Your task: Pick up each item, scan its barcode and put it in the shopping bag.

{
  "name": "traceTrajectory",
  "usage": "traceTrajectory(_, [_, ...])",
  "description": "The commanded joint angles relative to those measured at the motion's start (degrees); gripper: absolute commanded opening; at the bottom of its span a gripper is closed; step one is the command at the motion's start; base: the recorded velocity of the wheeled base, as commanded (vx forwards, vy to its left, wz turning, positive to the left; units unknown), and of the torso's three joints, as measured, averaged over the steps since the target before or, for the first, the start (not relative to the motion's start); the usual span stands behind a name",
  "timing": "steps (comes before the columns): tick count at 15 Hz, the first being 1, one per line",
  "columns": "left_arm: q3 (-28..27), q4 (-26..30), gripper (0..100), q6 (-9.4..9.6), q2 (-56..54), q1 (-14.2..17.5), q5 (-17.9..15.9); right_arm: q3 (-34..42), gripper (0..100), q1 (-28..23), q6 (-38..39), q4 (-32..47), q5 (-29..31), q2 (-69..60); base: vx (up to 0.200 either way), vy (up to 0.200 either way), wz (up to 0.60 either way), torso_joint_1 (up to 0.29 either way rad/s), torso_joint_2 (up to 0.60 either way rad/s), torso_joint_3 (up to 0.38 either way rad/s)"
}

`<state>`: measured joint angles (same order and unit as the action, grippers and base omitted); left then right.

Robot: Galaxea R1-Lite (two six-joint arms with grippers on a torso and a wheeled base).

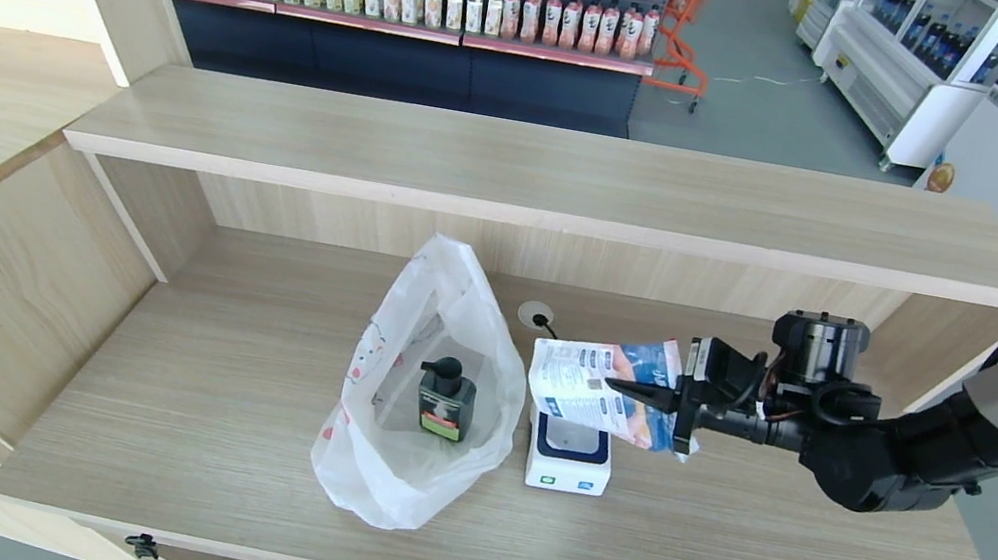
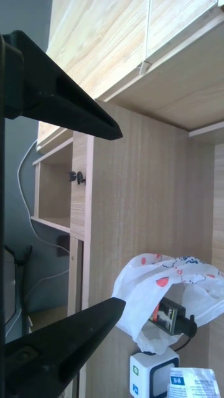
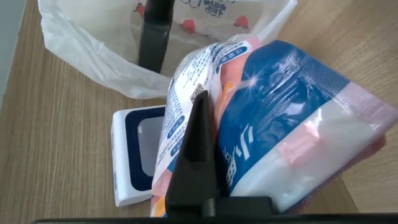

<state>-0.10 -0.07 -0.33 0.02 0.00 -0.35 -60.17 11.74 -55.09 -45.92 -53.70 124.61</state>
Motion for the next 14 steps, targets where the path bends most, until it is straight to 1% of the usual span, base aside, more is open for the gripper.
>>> traceTrajectory(1, [0.0,0.0,100,-0.02,0.0,0.0,0.0,0.5,0,-0.1,0.2,0.1,-0.1,0.0,0.0,0.0,0.0,0.0,0.0,0.0])
traceTrajectory(2, [0.0,0.0,100,-0.02,0.0,0.0,0.0,1.0,0,-0.4,1.7,0.1,-0.1,-0.8,0.0,0.0,0.0,0.0,0.0,0.0])
traceTrajectory(3, [0.0,0.0,100,-0.02,0.0,0.0,0.0,1.9,0,-1.4,6.0,0.0,-0.1,-3.0,0.0,0.0,0.0,0.0,0.0,0.0])
traceTrajectory(4, [0.0,0.0,100,-0.02,0.0,0.0,0.0,3.6,0,-2.7,12.8,0.0,-0.1,-6.1,0.0,0.0,0.0,0.0,0.0,0.0])
traceTrajectory(5, [0.0,0.0,100,-0.02,0.0,0.0,0.0,6.4,0,-4.4,21.8,0.6,0.5,-10.2,0.0,0.0,0.0,0.0,0.0,0.0])
traceTrajectory(6, [0.0,0.0,100,-0.02,0.0,0.0,0.0,7.6,0,-5.0,27.8,1.3,2.0,-12.6,0.0,0.0,0.0,0.0,0.0,0.0])
traceTrajectory(7, [0.0,0.0,100,-0.02,0.0,0.0,0.0,7.8,0,-5.0,40.6,3.5,9.2,-15.6,0.0,0.0,0.0,0.0,0.0,0.0])
traceTrajectory(8, [0.0,0.0,100,-0.02,0.0,0.0,0.0,6.5,0,-3.8,50.2,5.1,15.2,-16.3,0.0,0.0,0.0,0.0,0.0,0.0])
traceTrajectory(9, [0.0,0.0,100,-0.02,0.0,0.0,0.0,4.7,0,-1.4,57.4,6.7,19.5,-15.8,0.0,0.0,0.0,0.0,0.0,0.0])
traceTrajectory(10, [0.0,0.0,100,-0.02,0.0,0.0,0.0,3.0,0,0.3,61.2,8.4,22.4,-14.4,0.0,0.0,0.0,0.0,0.0,0.0])
traceTrajectory(11, [0.0,0.0,100,-0.02,0.0,0.0,0.0,1.4,0,1.9,62.8,9.7,24.4,-12.9,0.0,0.0,0.0,0.0,0.0,0.0])
traceTrajectory(12, [0.0,0.0,100,-0.02,0.0,0.0,0.0,-2.4,0,5.8,66.6,10.6,27.0,-9.4,0.0,0.0,0.0,0.0,0.0,0.0])
traceTrajectory(13, [0.0,0.0,100,-0.02,0.0,0.0,0.0,-5.1,0,7.6,68.9,10.6,27.5,-7.5,0.0,0.0,0.0,0.0,0.0,0.0])
traceTrajectory(14, [0.0,0.0,100,-0.02,0.0,0.0,0.0,-9.7,0,9.8,70.6,10.9,28.0,-4.6,0.0,0.0,0.0,0.0,0.0,0.0])
